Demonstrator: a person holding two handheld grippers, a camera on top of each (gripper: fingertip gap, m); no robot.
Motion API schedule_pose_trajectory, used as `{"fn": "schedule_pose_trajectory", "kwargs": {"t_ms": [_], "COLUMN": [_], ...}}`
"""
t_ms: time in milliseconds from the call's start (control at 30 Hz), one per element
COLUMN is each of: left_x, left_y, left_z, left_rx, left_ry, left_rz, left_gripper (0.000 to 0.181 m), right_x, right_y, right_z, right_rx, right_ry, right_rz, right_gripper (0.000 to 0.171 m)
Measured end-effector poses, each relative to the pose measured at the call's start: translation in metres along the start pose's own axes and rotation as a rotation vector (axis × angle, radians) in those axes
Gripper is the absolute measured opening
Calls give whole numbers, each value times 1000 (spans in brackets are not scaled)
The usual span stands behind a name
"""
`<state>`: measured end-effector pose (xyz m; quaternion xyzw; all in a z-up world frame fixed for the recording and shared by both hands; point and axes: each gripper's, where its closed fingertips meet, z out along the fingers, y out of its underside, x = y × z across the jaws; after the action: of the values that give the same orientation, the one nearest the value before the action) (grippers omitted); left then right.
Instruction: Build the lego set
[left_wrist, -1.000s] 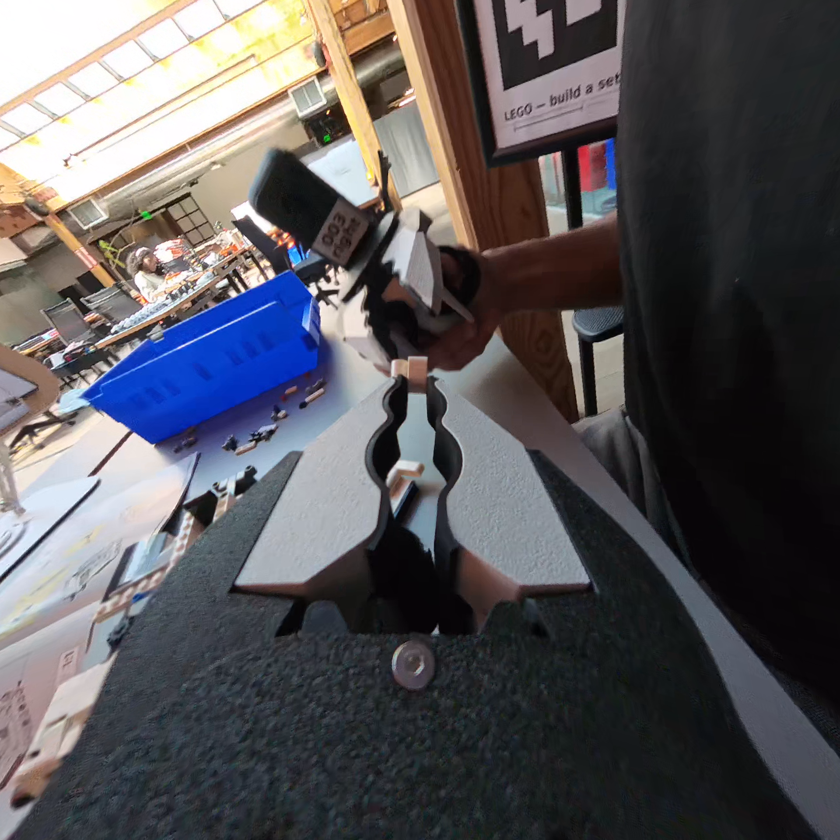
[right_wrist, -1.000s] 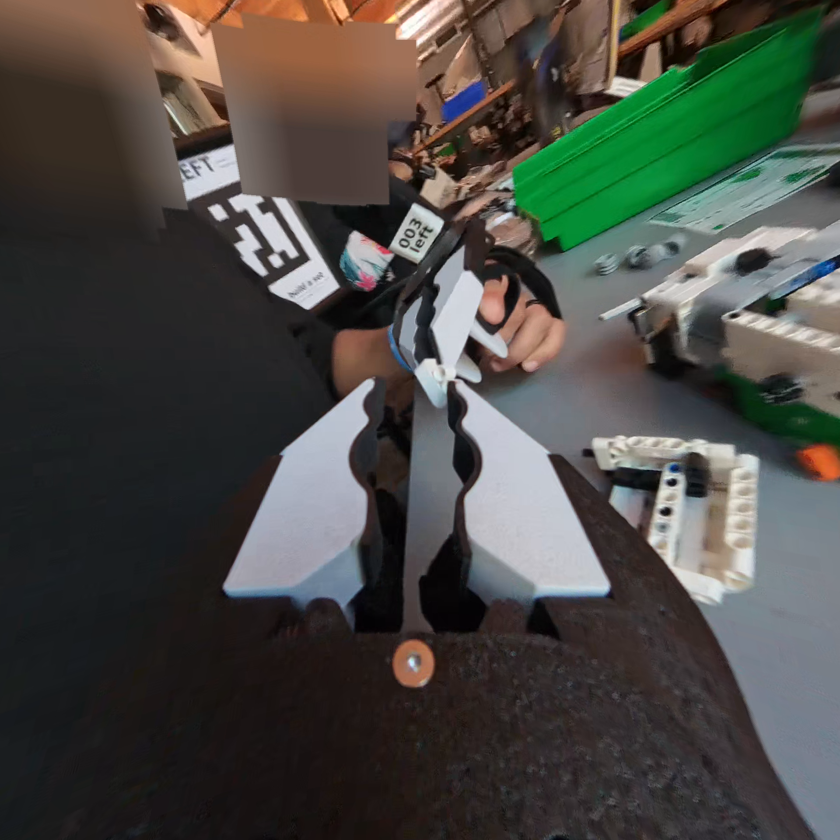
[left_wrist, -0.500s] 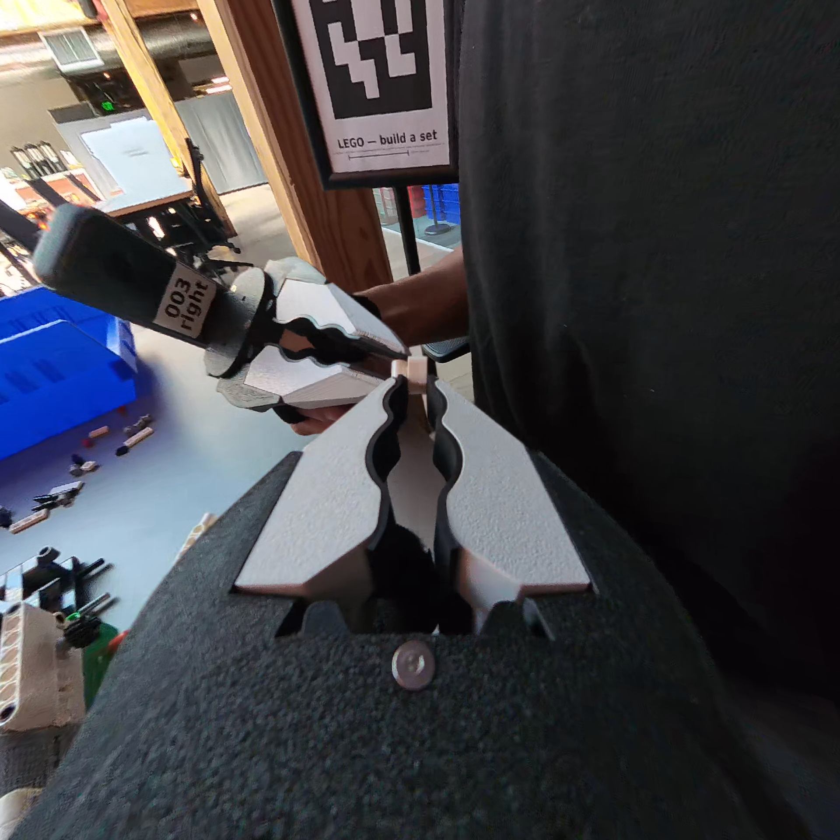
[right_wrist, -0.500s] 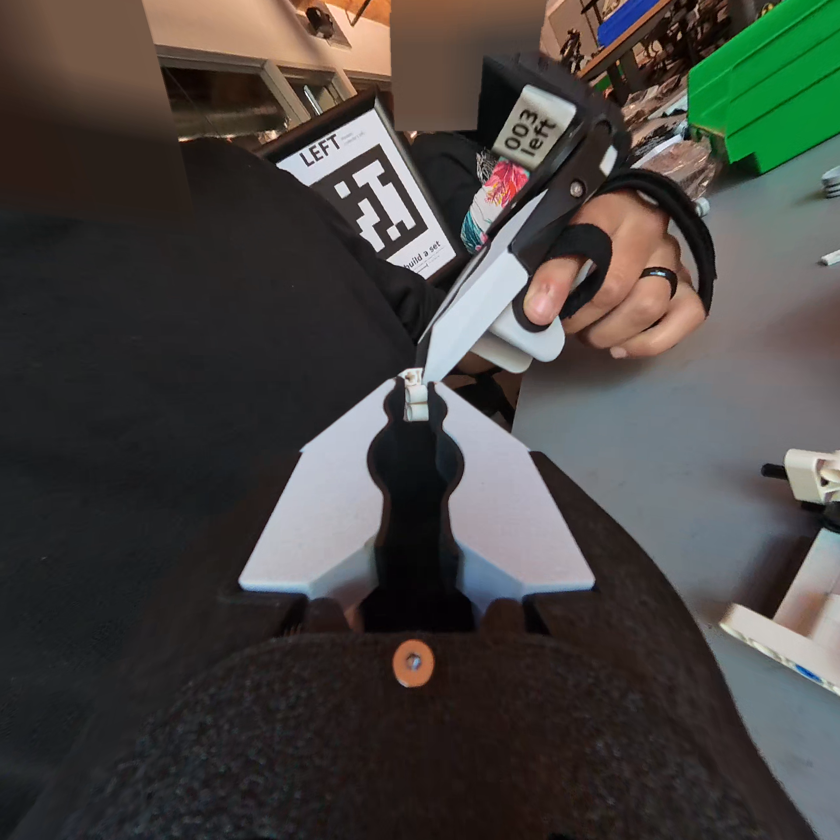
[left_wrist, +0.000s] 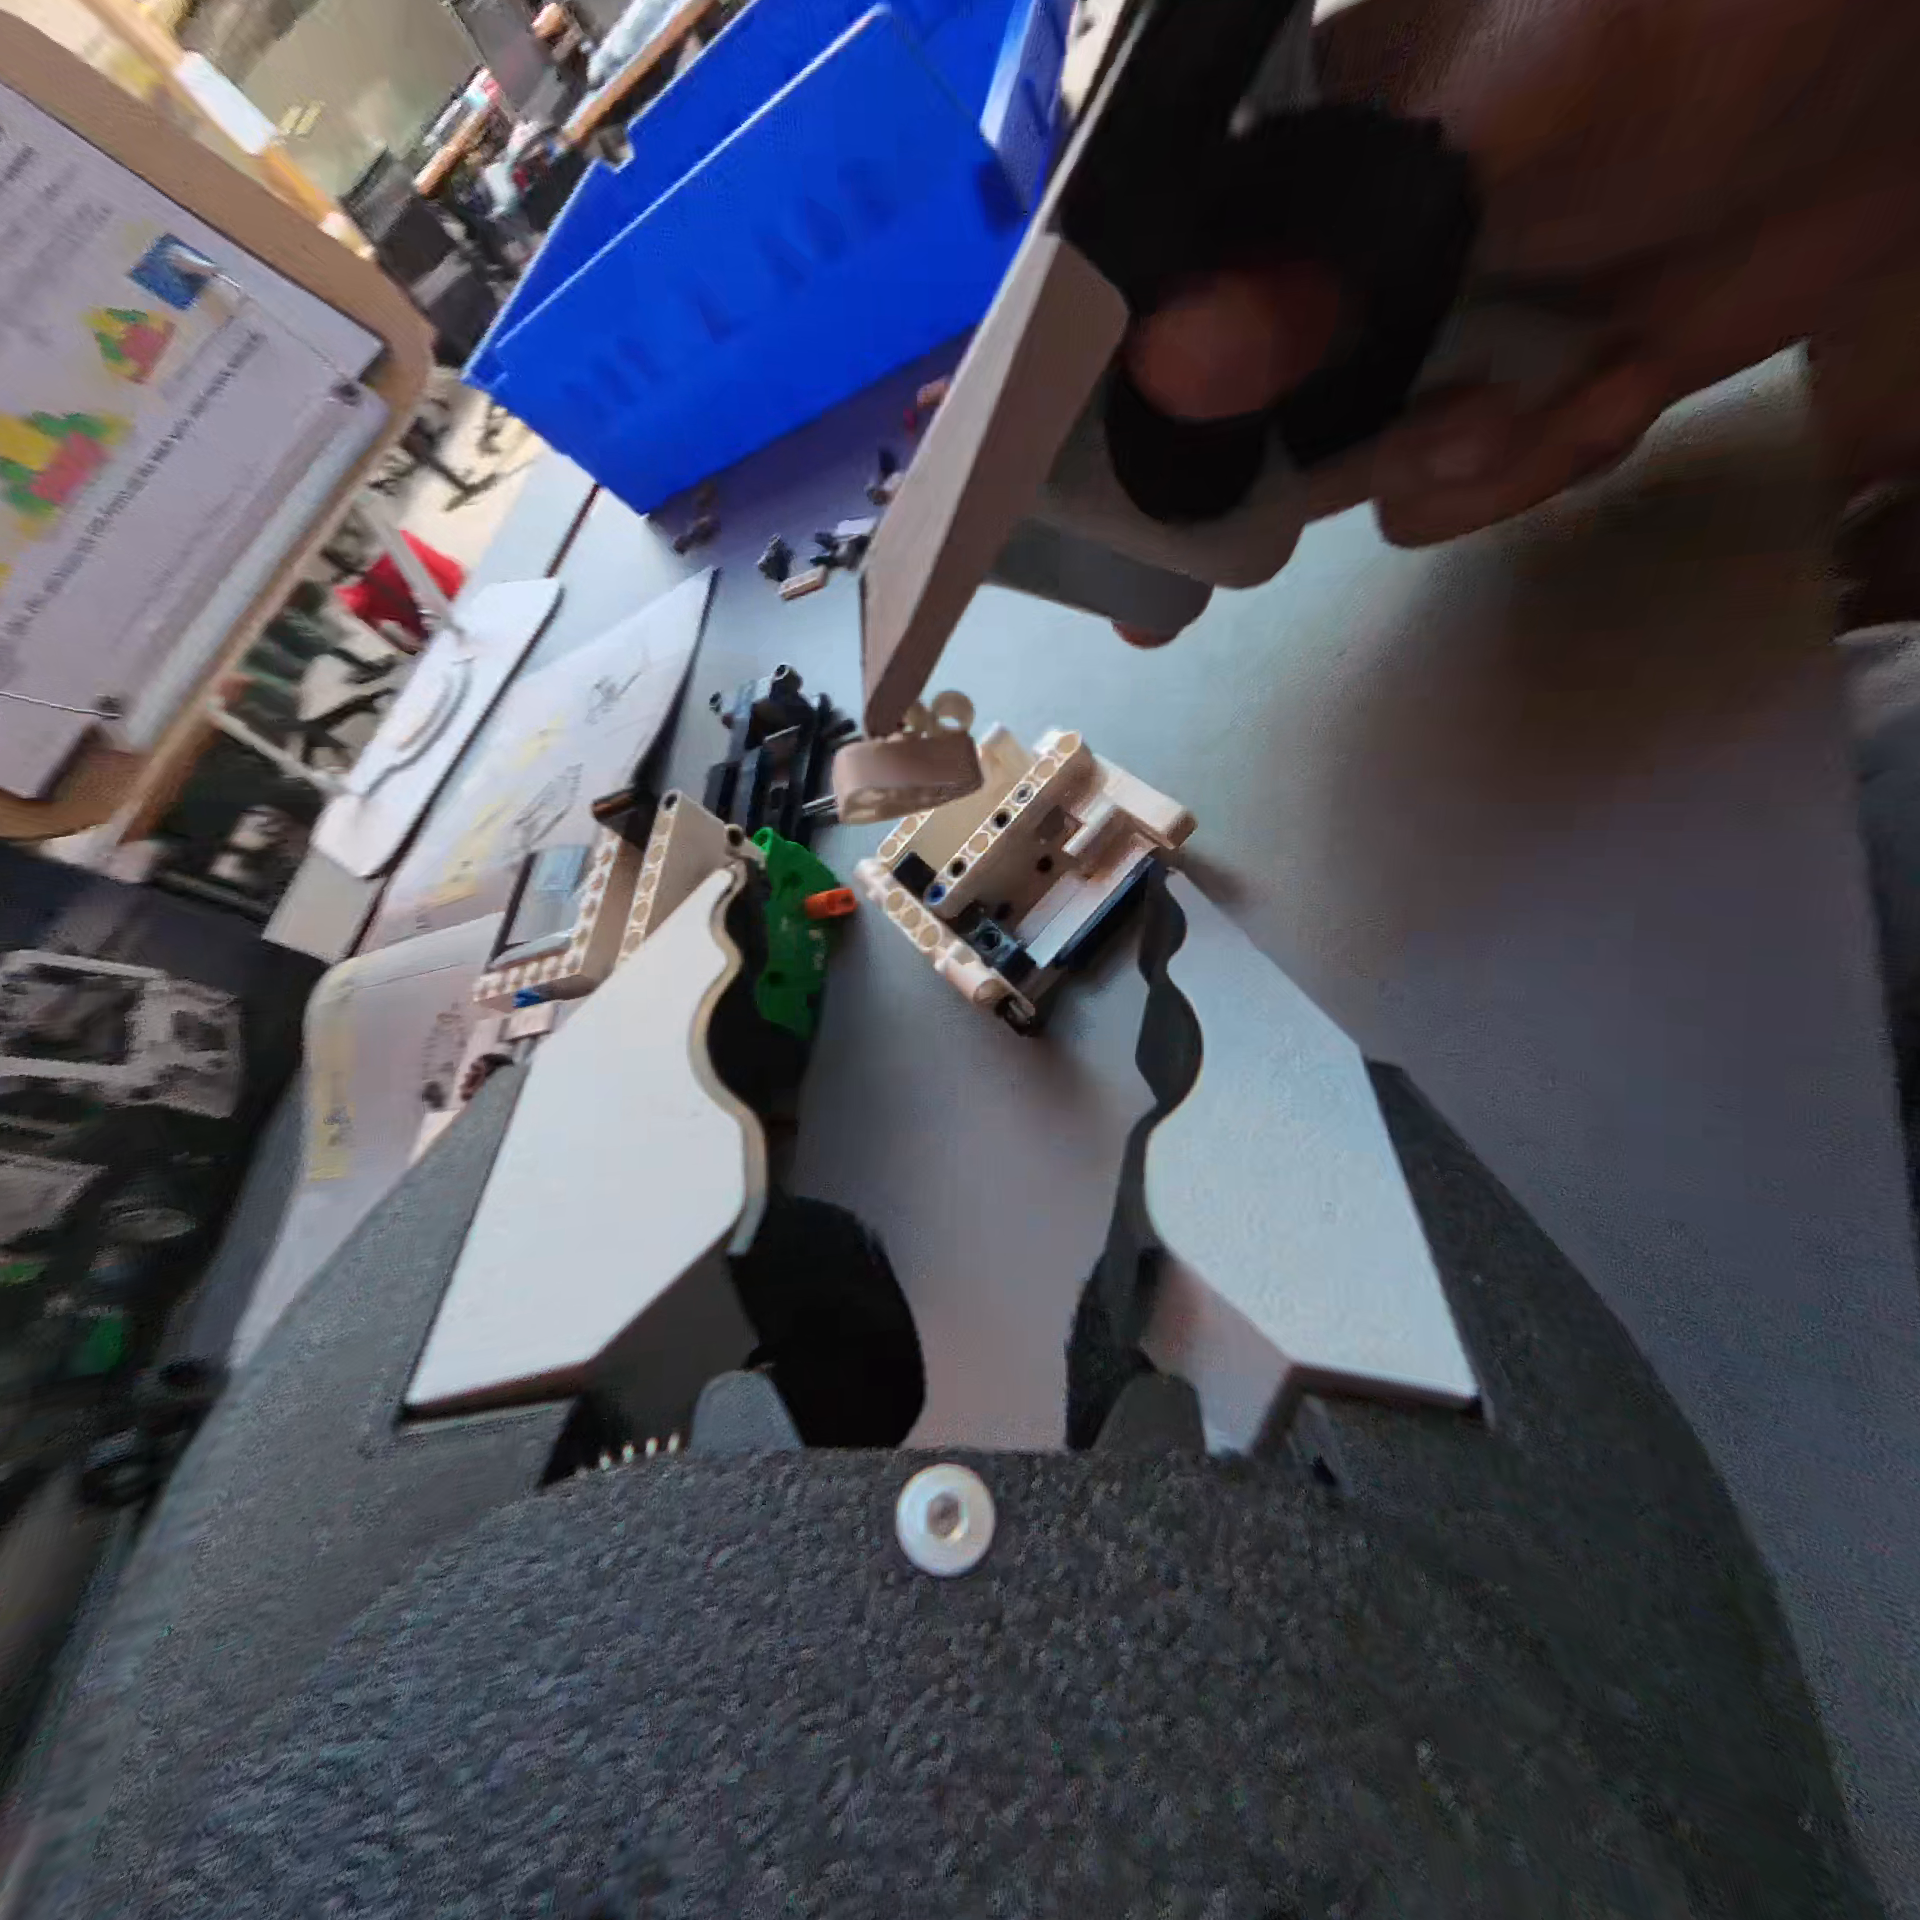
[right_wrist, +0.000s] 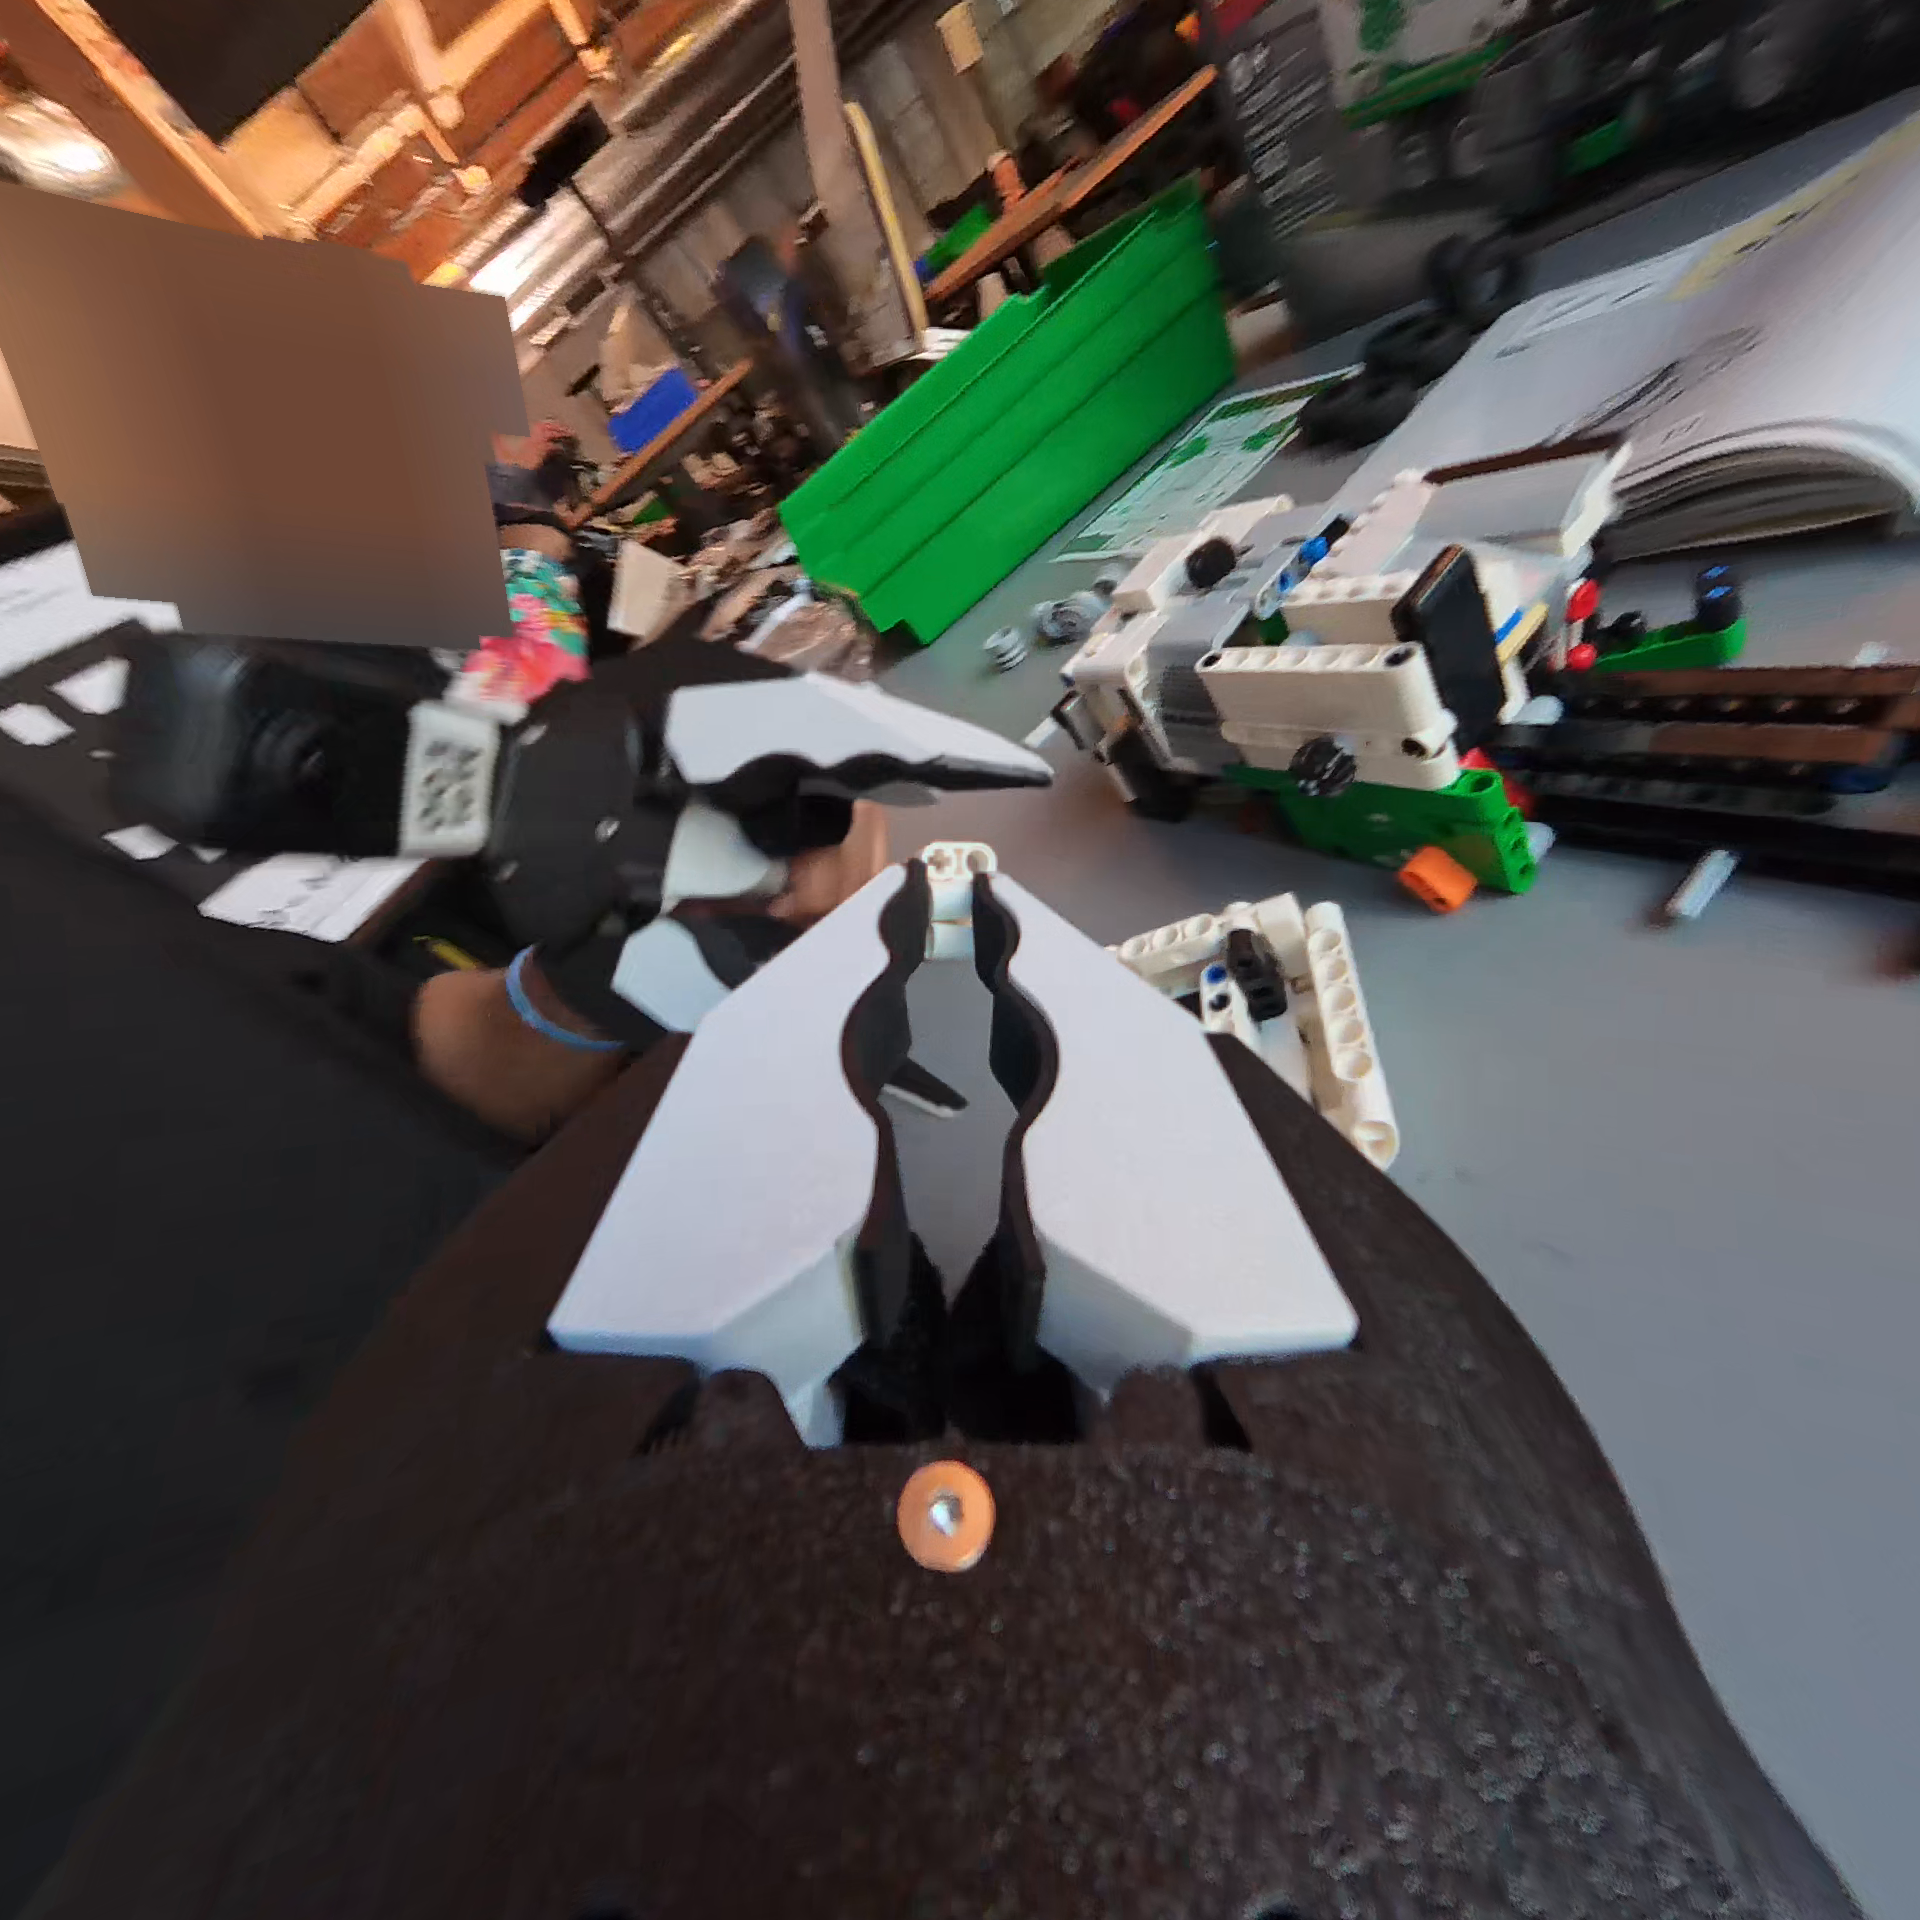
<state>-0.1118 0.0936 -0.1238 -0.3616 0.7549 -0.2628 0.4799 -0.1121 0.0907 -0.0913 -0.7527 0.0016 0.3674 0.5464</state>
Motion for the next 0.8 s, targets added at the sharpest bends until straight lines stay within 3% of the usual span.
{"fn": "schedule_pose_trajectory", "kwargs": {"t_ms": [33, 100, 233, 800], "left_x": [0, -2, -5, -1], "left_y": [-1, -8, -6, 13], "left_z": [2, 1, 3, 12], "left_rx": [-16, -5, -30, -100], "left_ry": [-53, -134, -170, -188], "left_rz": [36, 47, -38, 3], "left_gripper": [64, 48, 26, 25], "right_x": [0, -3, -3, 7], "right_y": [0, 2, 9, 23], "right_z": [2, 7, 12, 15], "right_rx": [-5, -25, -65, -91], "right_ry": [40, 95, 181, 214], "right_rz": [-34, -106, -203, -224], "right_gripper": [7, 7, 7, 7]}}
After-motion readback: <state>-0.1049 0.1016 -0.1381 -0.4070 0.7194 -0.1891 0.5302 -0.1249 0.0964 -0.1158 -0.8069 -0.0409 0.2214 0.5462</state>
